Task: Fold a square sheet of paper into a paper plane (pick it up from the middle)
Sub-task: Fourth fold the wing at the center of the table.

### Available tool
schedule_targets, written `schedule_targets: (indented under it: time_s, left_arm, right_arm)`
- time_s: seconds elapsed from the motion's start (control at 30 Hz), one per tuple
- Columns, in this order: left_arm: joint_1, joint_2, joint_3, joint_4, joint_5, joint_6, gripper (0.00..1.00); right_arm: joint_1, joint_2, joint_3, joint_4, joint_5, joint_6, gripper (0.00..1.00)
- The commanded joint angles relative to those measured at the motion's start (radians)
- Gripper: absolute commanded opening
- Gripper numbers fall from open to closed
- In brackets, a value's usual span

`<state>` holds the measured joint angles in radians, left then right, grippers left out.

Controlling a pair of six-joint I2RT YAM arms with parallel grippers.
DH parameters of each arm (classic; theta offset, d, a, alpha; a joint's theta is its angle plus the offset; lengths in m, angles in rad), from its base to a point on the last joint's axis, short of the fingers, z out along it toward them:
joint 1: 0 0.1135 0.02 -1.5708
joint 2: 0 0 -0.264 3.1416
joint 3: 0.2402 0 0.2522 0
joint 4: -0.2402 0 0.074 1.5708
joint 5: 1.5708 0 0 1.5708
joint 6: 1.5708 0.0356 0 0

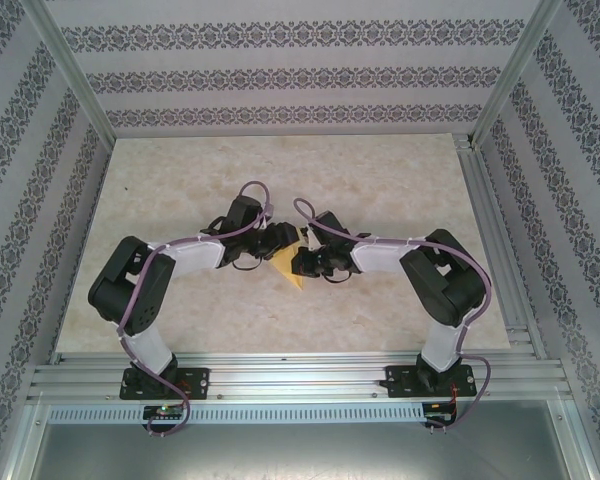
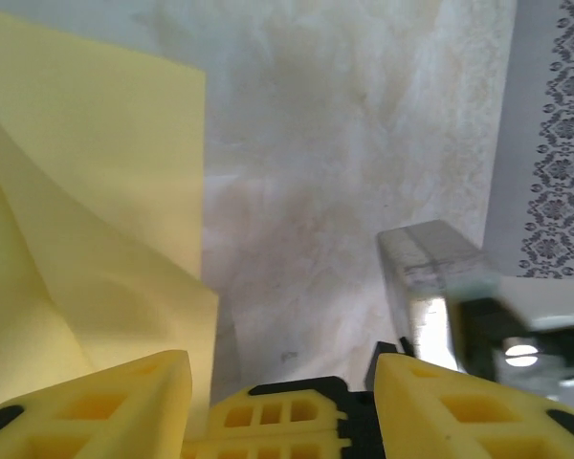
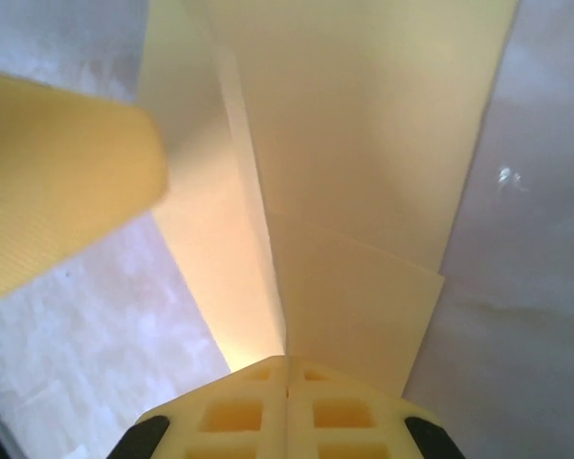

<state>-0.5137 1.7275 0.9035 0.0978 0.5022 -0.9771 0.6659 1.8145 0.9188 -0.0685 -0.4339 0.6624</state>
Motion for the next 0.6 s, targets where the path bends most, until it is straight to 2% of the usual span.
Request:
schedule_targets:
  time_s: [0.0, 0.23, 0.4, 0.57]
  left_arm:
    - [-0.006, -0.068, -0.026, 0.02, -0.012, 0.003, 0.56]
    - [-0.006, -0.102, -0.06, 0.009, -0.014, 0.001, 0.55]
    - [-0.006, -0.084, -0.077, 0.035, 0.001, -0.005, 0.46]
    - [-0.009, -0.052, -0.07, 0.061, 0.031, -0.004, 0.41]
  right_arm:
    - [0.009, -0.061, -0.073, 0.201, -0.079, 0.14, 0.0]
    - [-0.001, -0.052, -0.181, 0.399, -0.106, 0.299, 0.0]
    - [-0.028, 0.012, -0.235, 0.54, -0.142, 0.38, 0.0]
    - [-0.04, 0.057, -0.286, 0.688, -0.143, 0.453, 0.0]
